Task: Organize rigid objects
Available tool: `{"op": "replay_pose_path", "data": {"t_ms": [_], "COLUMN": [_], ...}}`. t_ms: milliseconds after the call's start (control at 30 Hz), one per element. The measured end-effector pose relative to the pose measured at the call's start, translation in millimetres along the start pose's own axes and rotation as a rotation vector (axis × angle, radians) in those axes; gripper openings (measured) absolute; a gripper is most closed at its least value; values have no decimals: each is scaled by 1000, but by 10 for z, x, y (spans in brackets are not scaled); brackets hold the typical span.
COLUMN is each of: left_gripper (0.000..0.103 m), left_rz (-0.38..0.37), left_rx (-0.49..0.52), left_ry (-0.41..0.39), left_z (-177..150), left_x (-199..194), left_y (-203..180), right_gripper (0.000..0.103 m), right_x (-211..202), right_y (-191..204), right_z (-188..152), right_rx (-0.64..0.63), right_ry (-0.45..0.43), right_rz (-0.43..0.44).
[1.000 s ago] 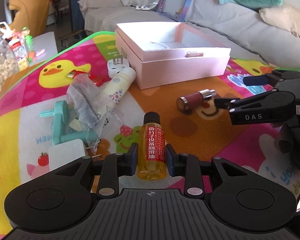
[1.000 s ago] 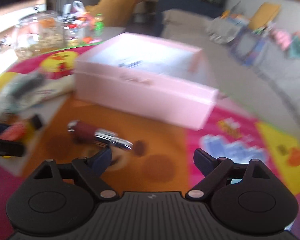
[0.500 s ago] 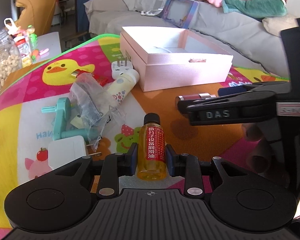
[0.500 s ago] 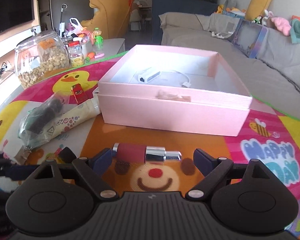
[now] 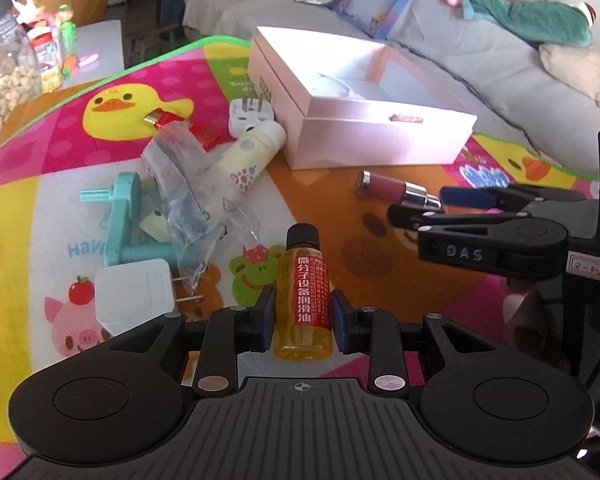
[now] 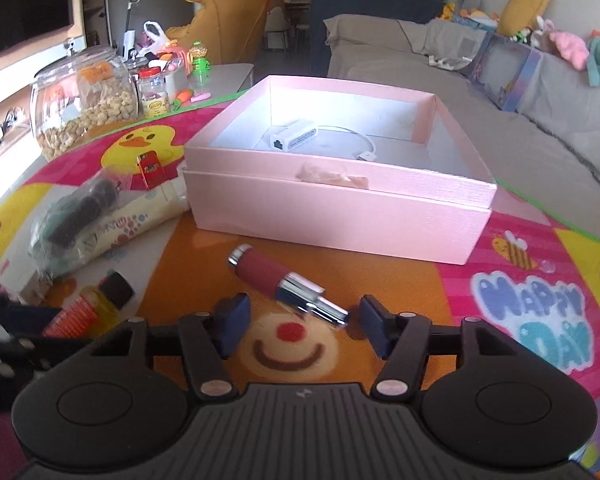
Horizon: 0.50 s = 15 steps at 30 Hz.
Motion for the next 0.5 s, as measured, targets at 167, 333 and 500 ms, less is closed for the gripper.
{"op": "replay_pose_path", "data": {"t_ms": [167, 333, 500], "left_gripper": [33, 33, 33], "left_rz": [19, 34, 14], "left_rx": [6, -4, -74], "left_ry": [6, 46, 45], "left_z": [-9, 36, 120], "left_x": [4, 56, 142], "left_y": [-26, -27, 37], "right_gripper": [70, 72, 72], "right_x": [-13, -25, -46], "right_y": [-248, -255, -159], "right_z": [-30, -44, -44], "right_rx": [24, 33, 53], "right_ry": [-7, -16, -16], "right_rz": [-58, -53, -10]}}
Point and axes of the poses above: each gripper's, at about its wrist camera, not at the fingertips, and x roughly the way its jaws point, y to its left, z to its top, the point moved 7 cm from there along x, roughly the way its jaws point, and after that the axes turned 15 degrees about -y, right-handed, at the moved point
